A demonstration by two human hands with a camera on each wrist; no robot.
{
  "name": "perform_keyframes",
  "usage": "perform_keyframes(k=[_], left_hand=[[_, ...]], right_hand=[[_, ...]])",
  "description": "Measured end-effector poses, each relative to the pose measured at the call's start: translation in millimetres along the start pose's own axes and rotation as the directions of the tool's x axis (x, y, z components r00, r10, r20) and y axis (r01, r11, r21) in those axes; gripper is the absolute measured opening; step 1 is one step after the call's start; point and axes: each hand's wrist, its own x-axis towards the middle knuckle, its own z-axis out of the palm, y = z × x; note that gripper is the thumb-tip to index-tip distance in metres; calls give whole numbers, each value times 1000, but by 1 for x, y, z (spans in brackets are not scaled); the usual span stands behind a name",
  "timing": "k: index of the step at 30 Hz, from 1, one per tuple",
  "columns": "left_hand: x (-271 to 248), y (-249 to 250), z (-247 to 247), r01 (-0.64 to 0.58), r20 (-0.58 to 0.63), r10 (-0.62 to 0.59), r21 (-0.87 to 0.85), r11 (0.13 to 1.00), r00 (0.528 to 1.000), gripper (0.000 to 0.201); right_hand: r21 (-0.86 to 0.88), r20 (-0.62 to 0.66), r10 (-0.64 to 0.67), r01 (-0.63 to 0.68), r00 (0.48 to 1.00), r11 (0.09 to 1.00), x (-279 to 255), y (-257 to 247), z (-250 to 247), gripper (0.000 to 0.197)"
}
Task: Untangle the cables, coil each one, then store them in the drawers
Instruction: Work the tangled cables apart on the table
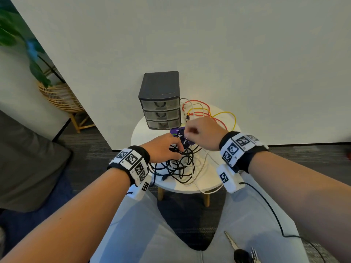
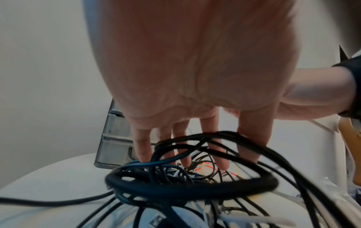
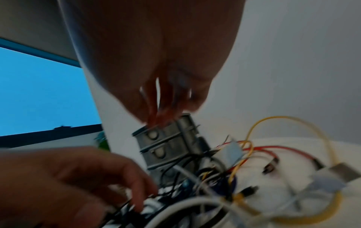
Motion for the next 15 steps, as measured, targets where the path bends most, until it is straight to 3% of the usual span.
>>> perform_keyframes(k=[2, 3, 10, 15], left_hand=[[-1, 5, 0, -25, -7, 25, 5, 1000, 1000, 25], [-2, 7, 1, -31, -9, 31, 5, 1000, 999, 26], [-1, -4, 4, 30, -28, -29, 42, 999, 999, 38], [2, -4, 5, 22, -2, -22, 55, 998, 1000, 38]], right_hand=[[-81, 254, 23, -2, 967, 997, 0, -9, 13, 17], [-120, 314, 39, -1, 948, 993, 1, -12, 19, 18], [-93, 390, 218, -197, 894, 976, 5, -16, 28, 28], [-259, 481, 285, -176, 829, 950, 6, -24, 41, 28]])
